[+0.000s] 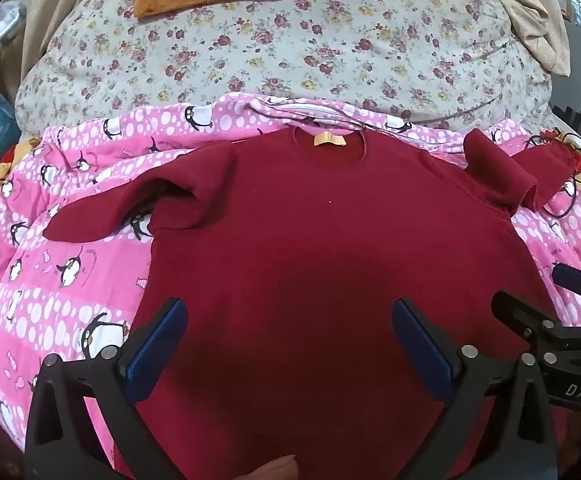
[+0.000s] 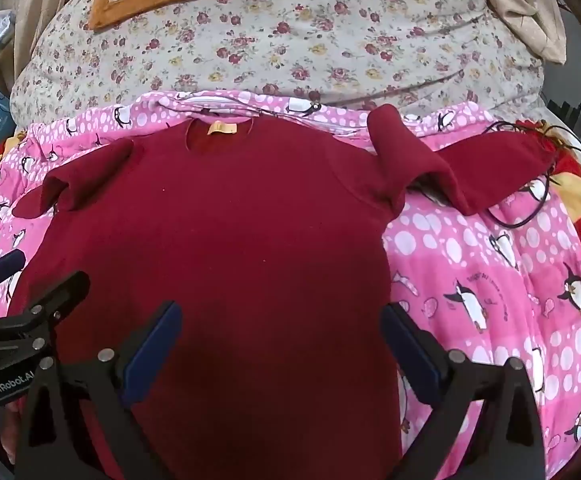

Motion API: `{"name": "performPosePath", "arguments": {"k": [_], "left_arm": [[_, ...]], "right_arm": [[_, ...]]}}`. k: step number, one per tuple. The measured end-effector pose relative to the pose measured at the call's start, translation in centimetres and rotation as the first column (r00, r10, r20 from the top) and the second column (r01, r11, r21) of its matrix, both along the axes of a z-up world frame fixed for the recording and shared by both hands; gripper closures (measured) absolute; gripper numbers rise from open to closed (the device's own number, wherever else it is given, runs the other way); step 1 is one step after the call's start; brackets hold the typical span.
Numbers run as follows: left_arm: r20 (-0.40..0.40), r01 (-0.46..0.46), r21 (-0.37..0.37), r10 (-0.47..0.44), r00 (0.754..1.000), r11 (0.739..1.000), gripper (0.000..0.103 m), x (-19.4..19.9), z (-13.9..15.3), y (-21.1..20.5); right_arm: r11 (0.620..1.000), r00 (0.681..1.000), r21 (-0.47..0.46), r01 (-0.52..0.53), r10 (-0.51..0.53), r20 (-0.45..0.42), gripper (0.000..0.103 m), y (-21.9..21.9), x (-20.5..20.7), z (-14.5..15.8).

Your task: Fold small clothes

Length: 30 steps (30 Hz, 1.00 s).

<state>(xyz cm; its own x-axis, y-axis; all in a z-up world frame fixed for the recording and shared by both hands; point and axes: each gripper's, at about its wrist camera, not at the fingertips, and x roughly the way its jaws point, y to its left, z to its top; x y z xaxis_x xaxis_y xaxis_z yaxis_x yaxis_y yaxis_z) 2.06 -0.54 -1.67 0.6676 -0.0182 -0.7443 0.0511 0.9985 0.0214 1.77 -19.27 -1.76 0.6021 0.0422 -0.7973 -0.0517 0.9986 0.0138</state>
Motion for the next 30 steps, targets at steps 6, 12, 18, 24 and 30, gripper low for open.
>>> {"name": "performPosePath", "arguments": {"k": [6,12,18,24,30], "left_arm": [[0.000,0.004,0.000,-0.004,1.000,1.000,0.013,-0.1,-0.1,0.1],[-0.012,-0.002,-0.009,0.002,1.000,1.000,0.013,0.0,-0.3,0.2],[-0.008,0.000,-0.012,0.000,1.000,1.000,0.013,-0.1,-0.3,0.1],[-0.032,-0.004,-0.011,0.004,0.999,1.000,0.013,0.3,-0.6,0.1],[-0.082,-0.038,-0.042,0.034,0.996,0.998,0.013,4.5,-0.2,1.5]], "right_arm": [[1.000,1.000,-0.005,-0.001,0.001,0.000,0.002,0.0,0.2,-0.1],[1.000,0.999,-0.017,-0.002,0.003,0.037,0.002,0.4,0.6,-0.2],[1.000,0.999,-0.018,0.005,-0.005,0.047,0.002,0.0,0.1,0.0],[1.000,1.000,-0.009,0.026,-0.026,0.012,0.002,-0.1,0.0,-0.6],[0.997,0.998,0.056,0.053,-0.054,0.024,0.002,0.1,2.2,-0.6]]}}
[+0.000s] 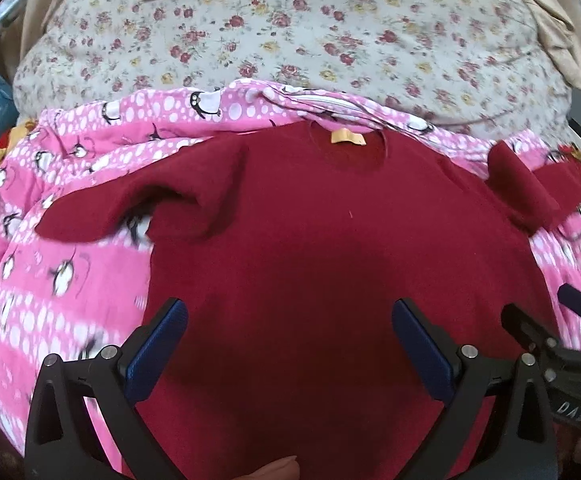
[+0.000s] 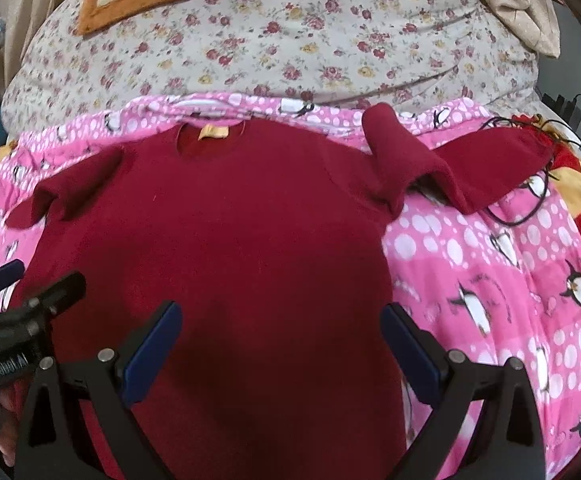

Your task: Fold small clothes

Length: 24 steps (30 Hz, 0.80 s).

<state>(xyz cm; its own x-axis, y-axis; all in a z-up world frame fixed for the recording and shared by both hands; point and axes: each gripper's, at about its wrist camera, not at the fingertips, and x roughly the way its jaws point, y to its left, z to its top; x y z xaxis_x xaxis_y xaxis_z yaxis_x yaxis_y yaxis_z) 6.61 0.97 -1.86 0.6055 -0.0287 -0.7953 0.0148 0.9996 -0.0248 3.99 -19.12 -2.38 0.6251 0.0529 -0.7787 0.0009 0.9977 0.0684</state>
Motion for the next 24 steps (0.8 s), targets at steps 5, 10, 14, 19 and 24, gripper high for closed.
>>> {"name": "performPosePath", "arguments": {"k": [5,10,14,19,24], "left_arm": [[-0.100,0.034,0.044,-0.030,0.995,0.998,0.013,4.3,-2.8,-0.3],[-0.068,-0.009,0.025,0.011,0.998,1.000,0.012,3.9,-4.6,0.2],[-0.046,-0.020,0.018,0.020,0.999,1.000,0.012,3.3,-4.8,0.3],[-0.026,-0.024,0.057,0.026,0.999,0.998,0.012,2.9,-4.5,-0.3],[-0.045,-0.027,-0.006,0.027,0.999,1.000,0.012,2.9,-4.6,0.6]], "right_arm": [[0.997,0.996,-0.074,-0.021,0.015,-0.085,0.002,0.4,3.6,-2.0],[0.997,0.991,-0.062,-0.048,0.040,-0.130,0.000,0.5,4.7,-3.3],[0.997,0.995,-0.072,-0.034,0.027,-0.095,0.000,0.5,4.3,-3.6],[0.995,0.996,-0.096,-0.032,0.024,-0.082,0.000,0.5,4.2,-3.5],[0.993,0.998,-0.115,-0.028,0.022,-0.055,0.000,0.7,4.1,-3.4]]}}
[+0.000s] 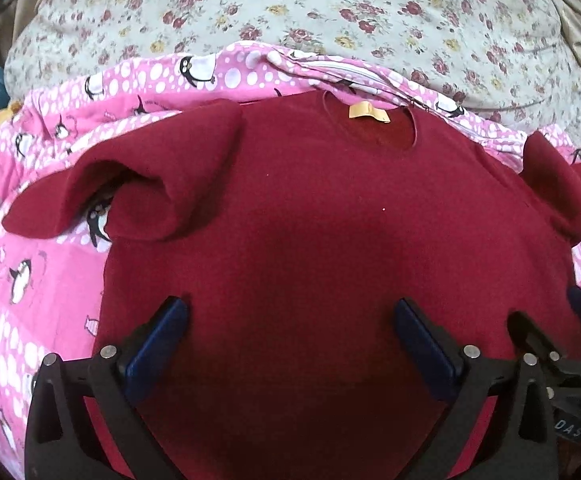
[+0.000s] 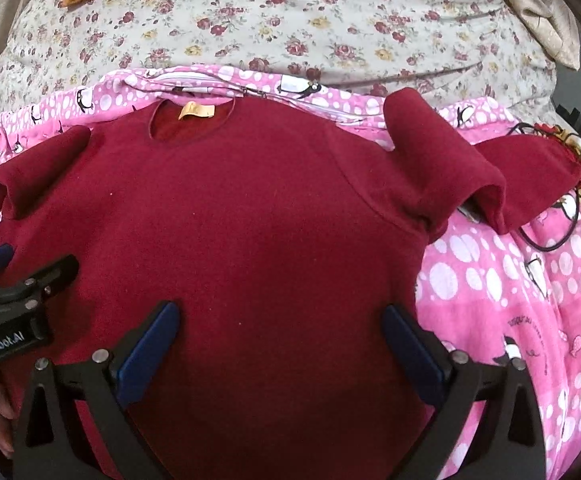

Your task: Fold small clothes

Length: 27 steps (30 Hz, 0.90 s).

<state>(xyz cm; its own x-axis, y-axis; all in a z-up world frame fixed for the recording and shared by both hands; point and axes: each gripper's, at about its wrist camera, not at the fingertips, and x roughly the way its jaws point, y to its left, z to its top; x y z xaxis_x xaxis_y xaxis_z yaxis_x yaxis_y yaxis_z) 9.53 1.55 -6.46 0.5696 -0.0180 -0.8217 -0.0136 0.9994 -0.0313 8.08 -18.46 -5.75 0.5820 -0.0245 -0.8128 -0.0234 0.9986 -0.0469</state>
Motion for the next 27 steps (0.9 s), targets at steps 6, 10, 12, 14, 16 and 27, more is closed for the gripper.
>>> {"name": "performPosePath", "arguments": {"k": [6,10,12,14,16,27], "left_arm": [[0.006,0.009,0.009,-0.009,1.000,1.000,0.012,-0.28,-0.08,-0.19],[0.011,0.009,0.015,-0.009,1.000,1.000,0.012,-0.29,-0.09,-0.27],[0.013,0.010,0.017,-0.010,1.000,1.000,0.012,-0.29,-0.11,-0.28],[0.014,0.010,0.022,-0.011,1.000,1.000,0.012,-0.28,-0.11,-0.34],[0.020,0.011,0.029,-0.012,1.000,1.000,0.012,-0.32,-0.12,-0.42],[0.025,0.012,0.033,-0.013,1.000,0.999,0.012,-0.35,-0.14,-0.45]], "right_arm": [[1.000,1.000,0.019,0.008,-0.008,0.014,0.000,0.00,-0.22,0.05],[1.000,1.000,0.017,0.011,-0.011,0.019,0.000,0.02,-0.35,0.08],[1.000,1.000,0.016,0.010,-0.010,0.020,0.000,-0.04,-0.34,0.04],[1.000,1.000,0.010,0.012,-0.012,0.021,0.000,-0.02,-0.39,0.06],[1.000,1.000,0.004,0.012,-0.012,0.022,0.000,0.02,-0.41,0.07],[1.000,1.000,-0.009,0.013,-0.012,0.024,0.000,0.12,-0.45,0.12]]}}
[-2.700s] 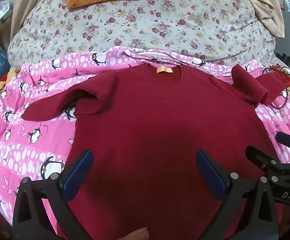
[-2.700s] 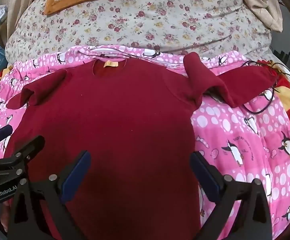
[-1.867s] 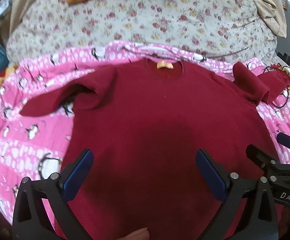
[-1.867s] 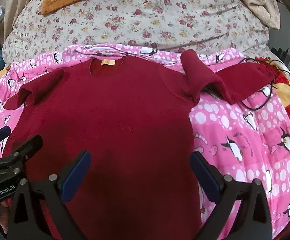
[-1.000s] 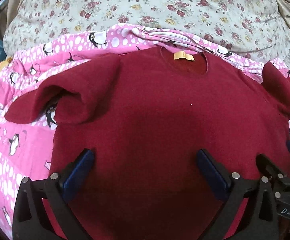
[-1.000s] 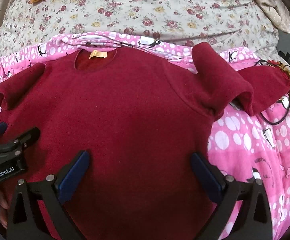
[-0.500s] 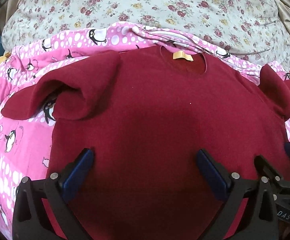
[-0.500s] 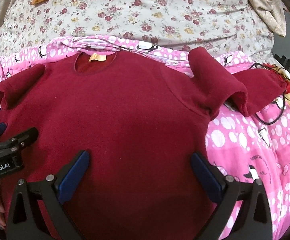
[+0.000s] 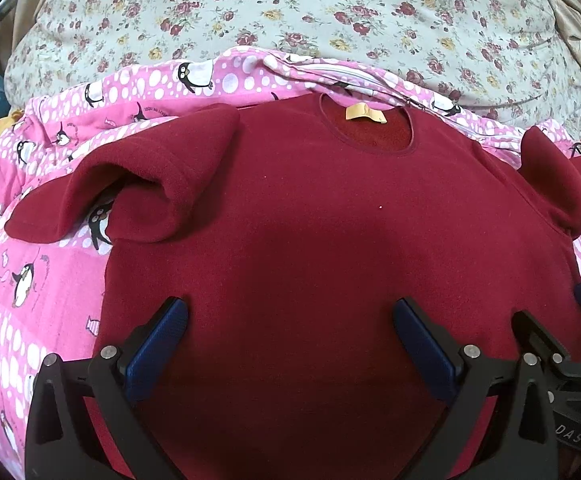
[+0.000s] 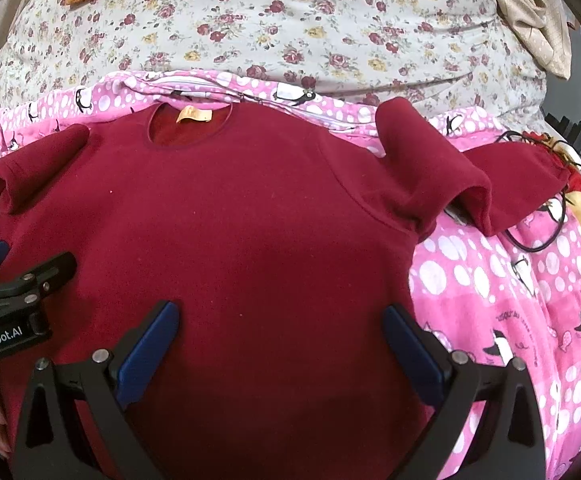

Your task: Fold small clothes

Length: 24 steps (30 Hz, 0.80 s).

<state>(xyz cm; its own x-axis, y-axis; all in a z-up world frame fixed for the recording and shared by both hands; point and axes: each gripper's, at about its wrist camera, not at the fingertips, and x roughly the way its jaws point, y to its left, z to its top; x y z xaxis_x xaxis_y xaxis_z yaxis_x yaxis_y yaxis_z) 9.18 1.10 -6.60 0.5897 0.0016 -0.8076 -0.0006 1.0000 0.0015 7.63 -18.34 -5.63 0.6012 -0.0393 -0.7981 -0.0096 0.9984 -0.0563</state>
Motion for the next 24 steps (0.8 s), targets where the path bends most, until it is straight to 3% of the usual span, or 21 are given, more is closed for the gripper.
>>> {"name": "performPosePath", "arguments": {"k": [17,20,24], "left_arm": [[-0.008,0.028,-0.013,-0.028,1.000,1.000,0.016,-0.1,0.4,0.0],[-0.013,0.044,-0.083,-0.045,0.999,0.996,0.020,0.2,2.1,1.4],[0.067,0.038,-0.128,-0.030,0.997,0.991,0.021,1.2,6.2,5.9]], "right_arm": [[1.000,1.000,0.016,-0.001,0.001,-0.001,0.000,-0.2,0.0,-0.1],[1.000,1.000,0.020,0.000,0.000,-0.002,0.000,-0.1,0.1,-0.1],[1.000,1.000,0.008,0.000,0.000,-0.001,0.000,-0.1,0.1,-0.1]]}}
